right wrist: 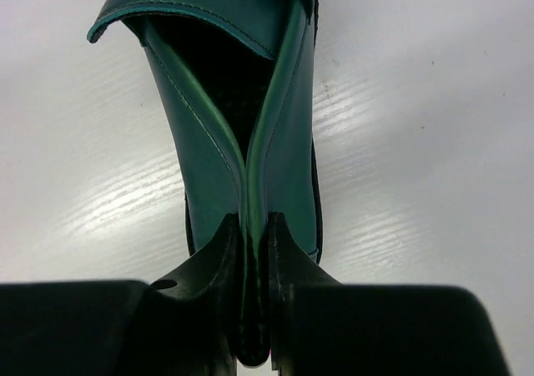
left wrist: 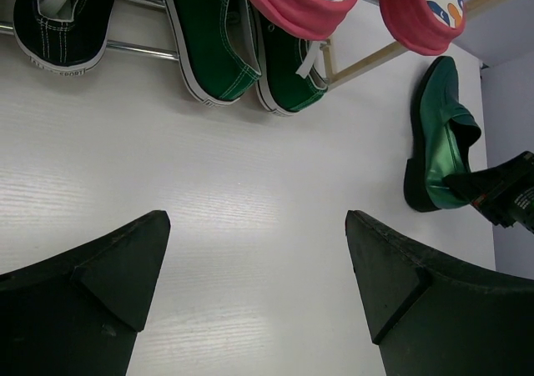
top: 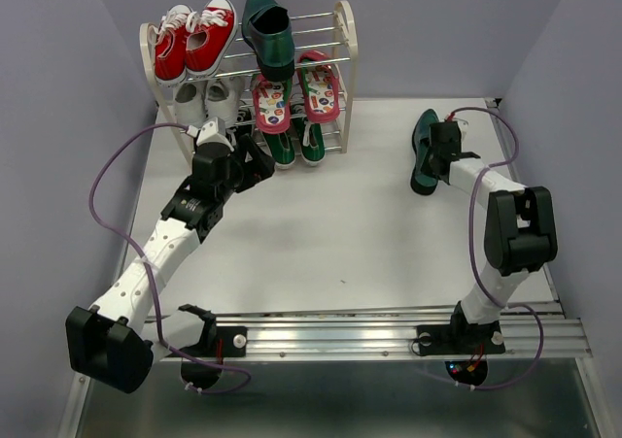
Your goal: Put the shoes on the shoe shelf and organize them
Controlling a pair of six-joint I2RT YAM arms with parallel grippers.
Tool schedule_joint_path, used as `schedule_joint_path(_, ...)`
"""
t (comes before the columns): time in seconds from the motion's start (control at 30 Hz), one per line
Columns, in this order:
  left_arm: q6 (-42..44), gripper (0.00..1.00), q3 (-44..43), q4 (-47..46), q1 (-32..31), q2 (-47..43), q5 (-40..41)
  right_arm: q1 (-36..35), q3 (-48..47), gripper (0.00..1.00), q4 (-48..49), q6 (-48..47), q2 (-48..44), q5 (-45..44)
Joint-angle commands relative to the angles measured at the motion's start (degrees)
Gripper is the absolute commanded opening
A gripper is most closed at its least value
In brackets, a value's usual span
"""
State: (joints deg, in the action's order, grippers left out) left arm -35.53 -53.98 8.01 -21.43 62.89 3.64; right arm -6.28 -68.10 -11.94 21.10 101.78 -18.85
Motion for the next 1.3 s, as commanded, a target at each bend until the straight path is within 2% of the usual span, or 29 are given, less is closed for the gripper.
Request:
schedule_joint_path(0.0, -0.42, 0.99, -0.25, -1.15, -0.28, -0.93, 1.19, 0.31, 0.77, 0.01, 3.77, -4.48, -7.98, 2.67)
schedule_joint_path(0.13, -1.03, 0.99, 0.27, -1.86, -0.28, -0.67, 0.93, 0.31, 2.0, 0.01, 3.77, -8.88, -16.94, 4.61)
schedule_joint_path(0.3, -0.95, 0.99, -0.51, -1.6, -0.28, 0.3, 0.14, -0.22, 0.6, 0.01, 2.72, -9.15, -27.92, 8.04)
schedule_joint_path(0.47, -0.95, 0.99, 0.1, -1.68, -0.28, -0.58, 0.05, -0.22, -6.23, 0.01, -0.62, -8.27, -33.04, 8.12)
schedule_joint_path(0.57, -0.95, 0.99, 0.71, -1.68, -0.28, -1.63, 0.05, -0.75, -10.29, 0.01, -1.68, -7.83, -34.1, 12.06)
schedule_joint_path(0.73, -0.68, 0.99, 0.98, -1.24, -0.28, -2.86, 0.4, -3.37, -25.05, 0.01, -4.31, -7.39, -28.93, 20.95)
schedule_joint_path(0.8, -0.68, 0.99, 1.06, -1.07, -0.28, -3.3, 0.32, -7.66, -29.18, 0.01, -4.49, -8.18, -26.03, 19.13)
schedule_joint_path(0.9, -0.68, 0.99, 1.33, -0.45, -0.28, -4.18, 0.49, -12.07, -40.67, 0.01, -4.4, -9.15, -21.56, 15.52)
schedule_joint_path(0.93, -0.6, 0.99, 1.5, -0.36, -0.28, -4.53, 0.49, -13.22, -40.71, 0.01, -4.58, -9.15, -20.31, 15.51)
schedule_joint_path(1.13, -0.86, 0.99, 3.44, -0.1, -0.37, -6.99, 1.19, -23.31, -56.5, 0.01, -4.76, -10.65, -10.57, 14.64)
schedule_joint_path(1.27, -1.38, 0.99, 4.67, -0.01, -0.28, -9.27, 1.72, -26.14, -63.54, 0.01, -5.37, -9.24, -4.32, 10.61)
